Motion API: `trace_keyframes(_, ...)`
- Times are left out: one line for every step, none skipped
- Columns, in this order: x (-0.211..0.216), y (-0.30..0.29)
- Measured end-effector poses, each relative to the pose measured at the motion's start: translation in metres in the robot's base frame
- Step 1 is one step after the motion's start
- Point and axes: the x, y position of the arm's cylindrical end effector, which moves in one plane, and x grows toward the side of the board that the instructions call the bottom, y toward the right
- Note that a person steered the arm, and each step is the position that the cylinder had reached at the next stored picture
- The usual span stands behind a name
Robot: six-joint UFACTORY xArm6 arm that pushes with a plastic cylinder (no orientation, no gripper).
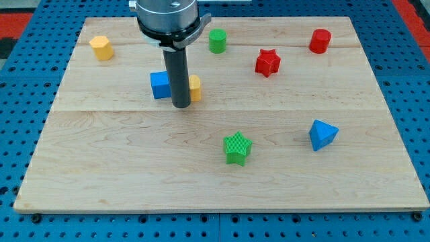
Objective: Move arm to the left of the board
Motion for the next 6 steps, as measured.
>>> trace_keyframes(0.000,0.000)
trace_keyframes(0.011,-0.034)
trace_keyframes(0.027,-0.084)
trace_keyframes(0.035,-0.121)
trace_keyframes(0.031,-0.156)
trace_keyframes(-0.027,-0.223)
